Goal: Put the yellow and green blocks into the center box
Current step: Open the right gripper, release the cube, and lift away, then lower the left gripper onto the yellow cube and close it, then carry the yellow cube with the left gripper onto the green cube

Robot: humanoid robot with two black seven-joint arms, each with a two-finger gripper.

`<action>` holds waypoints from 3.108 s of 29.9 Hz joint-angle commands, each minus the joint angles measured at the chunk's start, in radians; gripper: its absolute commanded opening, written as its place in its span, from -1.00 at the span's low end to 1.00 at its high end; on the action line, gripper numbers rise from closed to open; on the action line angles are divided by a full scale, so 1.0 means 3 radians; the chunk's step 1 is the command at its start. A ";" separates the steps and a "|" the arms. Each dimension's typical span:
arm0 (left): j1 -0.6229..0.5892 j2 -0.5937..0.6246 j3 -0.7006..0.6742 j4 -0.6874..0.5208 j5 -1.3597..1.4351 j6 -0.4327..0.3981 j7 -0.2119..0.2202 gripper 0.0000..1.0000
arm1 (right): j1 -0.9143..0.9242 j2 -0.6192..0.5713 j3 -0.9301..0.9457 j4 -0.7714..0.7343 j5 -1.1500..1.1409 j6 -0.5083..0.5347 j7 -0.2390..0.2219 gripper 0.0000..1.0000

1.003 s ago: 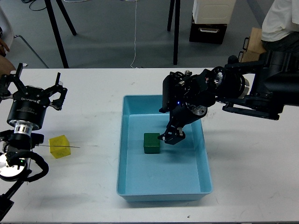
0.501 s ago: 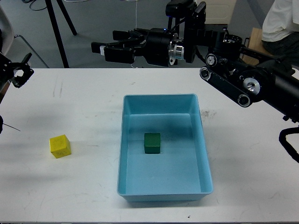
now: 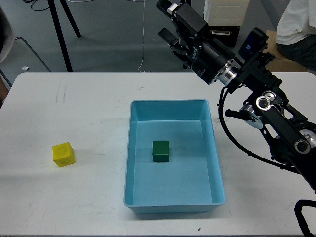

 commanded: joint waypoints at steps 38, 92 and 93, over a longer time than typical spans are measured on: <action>-0.1372 0.0581 0.2936 -0.0433 0.6484 -0.1717 0.0000 0.98 | -0.3082 -0.0179 0.1985 0.0801 0.0937 -0.0004 0.0166 0.97; -0.2707 -0.0026 0.3249 -0.0663 0.6202 -0.1839 0.0000 -0.81 | -0.3220 -0.0163 0.2057 0.0555 0.0937 -0.0014 0.0171 0.97; -0.2743 -0.0139 0.3249 -0.0663 0.6202 -0.1952 0.0000 -0.81 | -0.3220 -0.0158 0.2057 0.0540 0.0937 -0.0014 0.0171 0.97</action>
